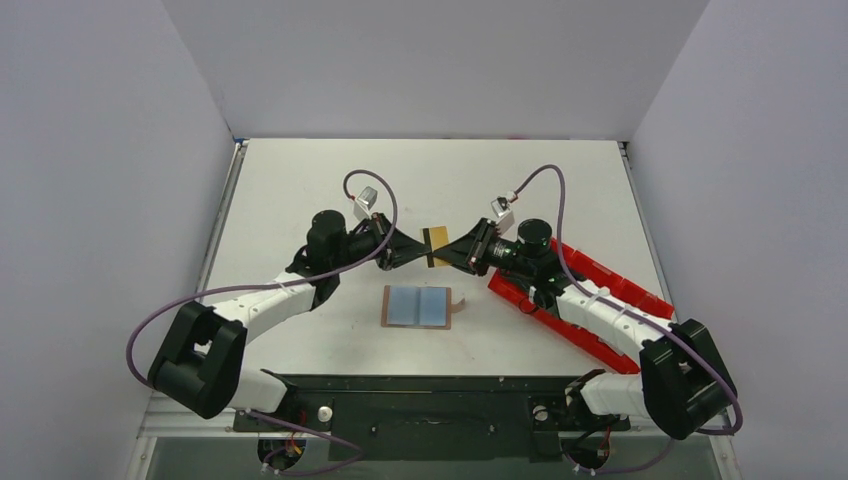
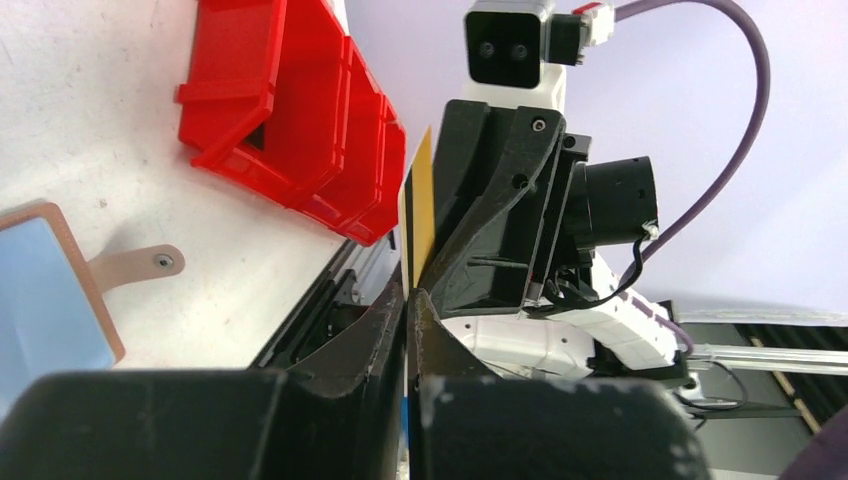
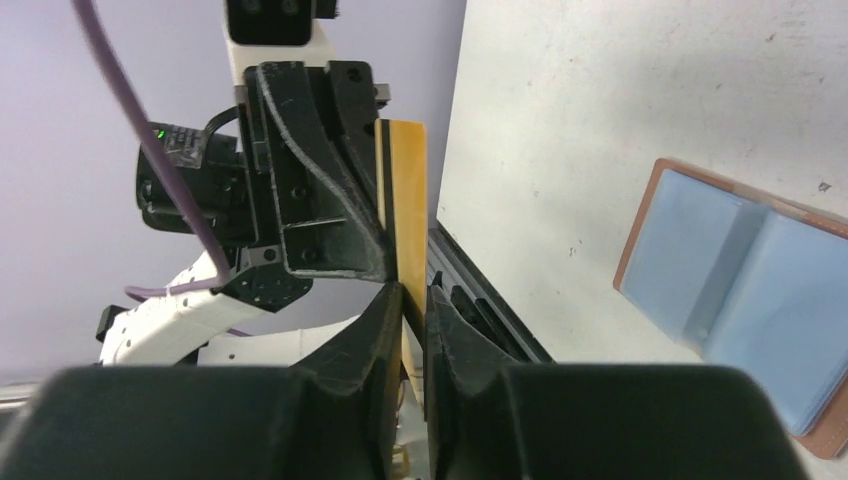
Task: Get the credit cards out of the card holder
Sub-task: Place the credit card in the storage box.
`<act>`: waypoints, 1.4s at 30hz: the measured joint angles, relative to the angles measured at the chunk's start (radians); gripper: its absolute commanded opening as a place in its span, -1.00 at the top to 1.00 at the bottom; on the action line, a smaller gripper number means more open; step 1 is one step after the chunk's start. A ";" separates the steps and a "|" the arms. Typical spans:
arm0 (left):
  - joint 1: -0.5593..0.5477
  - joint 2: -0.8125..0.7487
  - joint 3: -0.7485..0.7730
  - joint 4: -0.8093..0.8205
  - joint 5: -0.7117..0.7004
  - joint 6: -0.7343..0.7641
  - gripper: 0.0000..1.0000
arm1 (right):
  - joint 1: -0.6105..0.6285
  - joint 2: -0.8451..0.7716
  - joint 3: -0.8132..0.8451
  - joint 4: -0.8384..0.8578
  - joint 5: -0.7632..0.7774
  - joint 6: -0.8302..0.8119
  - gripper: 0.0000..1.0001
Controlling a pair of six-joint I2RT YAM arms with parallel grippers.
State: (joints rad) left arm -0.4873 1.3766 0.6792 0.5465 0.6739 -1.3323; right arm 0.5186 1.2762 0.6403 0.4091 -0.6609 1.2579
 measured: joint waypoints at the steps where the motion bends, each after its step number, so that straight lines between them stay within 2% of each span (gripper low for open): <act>1: 0.000 0.004 0.000 0.005 0.002 -0.002 1.00 | 0.000 -0.005 -0.002 0.003 0.000 0.007 1.00; 2: 0.000 0.008 -0.002 0.007 0.004 -0.008 1.00 | 0.000 -0.011 -0.002 0.008 0.000 0.011 1.00; 3: 0.000 0.010 -0.002 0.012 0.009 -0.013 0.92 | 0.000 -0.019 -0.002 0.006 0.002 0.011 1.00; 4: 0.000 0.011 -0.002 0.016 0.013 -0.015 0.63 | 0.000 -0.027 -0.003 0.000 0.002 0.011 1.00; 6: 0.000 0.010 -0.002 0.013 0.015 -0.002 0.42 | 0.000 -0.036 -0.003 -0.008 0.007 0.004 1.00; 10: 0.000 -0.001 0.006 -0.108 0.006 0.070 0.30 | 0.000 -0.079 -0.003 -0.102 0.058 -0.055 1.00; 13: 0.000 -0.023 0.043 -0.296 -0.042 0.178 0.21 | 0.000 -0.140 -0.001 -0.254 0.146 -0.133 1.00; 19: 0.000 -0.087 0.105 -0.590 -0.140 0.361 0.11 | -0.028 -0.309 -0.001 -0.546 0.339 -0.249 1.00; 26: 0.000 -0.111 0.124 -0.773 -0.183 0.494 0.08 | -0.102 -0.486 -0.038 -0.795 0.517 -0.290 1.00; 36: 0.000 -0.137 0.141 -0.845 -0.182 0.577 0.07 | -0.210 -0.676 -0.064 -1.165 0.762 -0.251 1.00; 42: 0.000 -0.138 0.141 -0.855 -0.172 0.591 0.07 | -0.320 -0.589 -0.059 -1.246 0.822 -0.284 1.00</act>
State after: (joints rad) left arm -0.4873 1.2385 0.8200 -0.3088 0.5022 -0.7410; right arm 0.1986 0.6868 0.5816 -0.8364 0.1616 0.9737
